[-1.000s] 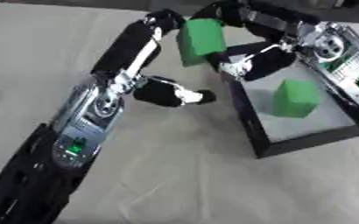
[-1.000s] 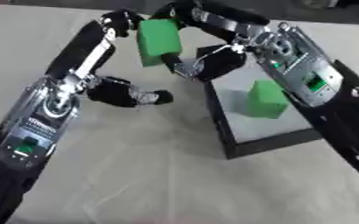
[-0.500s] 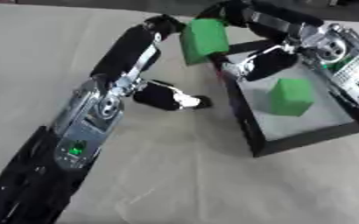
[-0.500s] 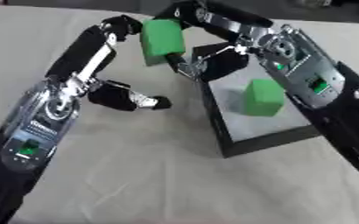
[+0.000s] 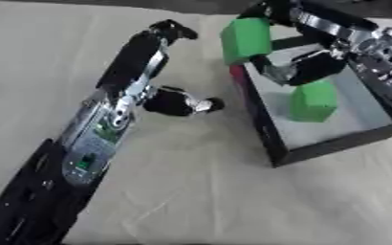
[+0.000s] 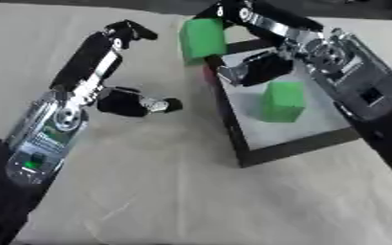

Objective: Pick up the objects with one hand, pass them to the other hand, and then place them into the box on the other side of the table.

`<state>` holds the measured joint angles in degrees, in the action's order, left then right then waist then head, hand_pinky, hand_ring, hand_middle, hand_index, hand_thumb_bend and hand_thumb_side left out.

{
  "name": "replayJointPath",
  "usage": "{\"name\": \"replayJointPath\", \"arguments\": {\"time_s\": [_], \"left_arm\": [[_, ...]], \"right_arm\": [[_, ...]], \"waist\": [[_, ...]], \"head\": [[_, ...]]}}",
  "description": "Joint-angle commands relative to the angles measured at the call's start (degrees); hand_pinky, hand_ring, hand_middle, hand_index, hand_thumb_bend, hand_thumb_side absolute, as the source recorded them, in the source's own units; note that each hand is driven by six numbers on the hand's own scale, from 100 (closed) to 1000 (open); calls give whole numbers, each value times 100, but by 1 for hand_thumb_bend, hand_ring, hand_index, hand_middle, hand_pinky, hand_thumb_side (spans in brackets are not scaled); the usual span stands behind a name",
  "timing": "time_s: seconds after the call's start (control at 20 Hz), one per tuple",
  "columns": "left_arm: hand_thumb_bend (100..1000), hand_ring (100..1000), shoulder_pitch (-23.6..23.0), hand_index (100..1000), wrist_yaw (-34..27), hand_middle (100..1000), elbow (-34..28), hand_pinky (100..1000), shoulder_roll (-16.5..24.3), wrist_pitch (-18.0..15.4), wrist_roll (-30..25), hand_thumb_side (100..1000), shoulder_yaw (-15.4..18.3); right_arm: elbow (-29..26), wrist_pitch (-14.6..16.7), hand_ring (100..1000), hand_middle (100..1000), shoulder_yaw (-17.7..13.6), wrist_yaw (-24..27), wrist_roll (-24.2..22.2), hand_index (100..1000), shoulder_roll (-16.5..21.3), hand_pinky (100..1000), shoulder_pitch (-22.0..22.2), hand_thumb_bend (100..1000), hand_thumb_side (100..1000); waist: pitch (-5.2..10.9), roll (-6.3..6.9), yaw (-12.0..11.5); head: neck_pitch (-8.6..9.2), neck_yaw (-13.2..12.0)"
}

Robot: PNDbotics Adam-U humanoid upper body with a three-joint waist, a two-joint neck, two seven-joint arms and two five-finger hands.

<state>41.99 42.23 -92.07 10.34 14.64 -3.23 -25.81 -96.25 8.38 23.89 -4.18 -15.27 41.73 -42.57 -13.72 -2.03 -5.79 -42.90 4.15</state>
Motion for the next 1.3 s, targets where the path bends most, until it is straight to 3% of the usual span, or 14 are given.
{"name": "replayJointPath", "arguments": {"time_s": [0.05,0.6,1.05,1.3], "left_arm": [[833,813,29,814,-32,758,-59,783,106,44,43,415,76],[837,813,-83,815,-82,758,-92,787,168,60,73,417,103],[841,814,-117,816,-75,759,-111,792,171,43,76,418,98],[842,814,-122,817,-80,759,-117,792,165,39,76,418,98]], "right_arm": [[23,1,783,841,-149,-107,144,652,271,867,30,100,205],[438,-115,783,846,-465,-394,583,655,476,865,564,100,203],[956,-204,793,872,-633,-611,905,685,443,867,706,100,208],[1005,-115,858,993,-616,-639,771,800,428,886,716,100,198]], "waist": [[234,8,42],[316,76,199],[324,115,230],[322,122,224]], "head": [[-47,14],[-70,146],[-43,404],[-46,429]]}}
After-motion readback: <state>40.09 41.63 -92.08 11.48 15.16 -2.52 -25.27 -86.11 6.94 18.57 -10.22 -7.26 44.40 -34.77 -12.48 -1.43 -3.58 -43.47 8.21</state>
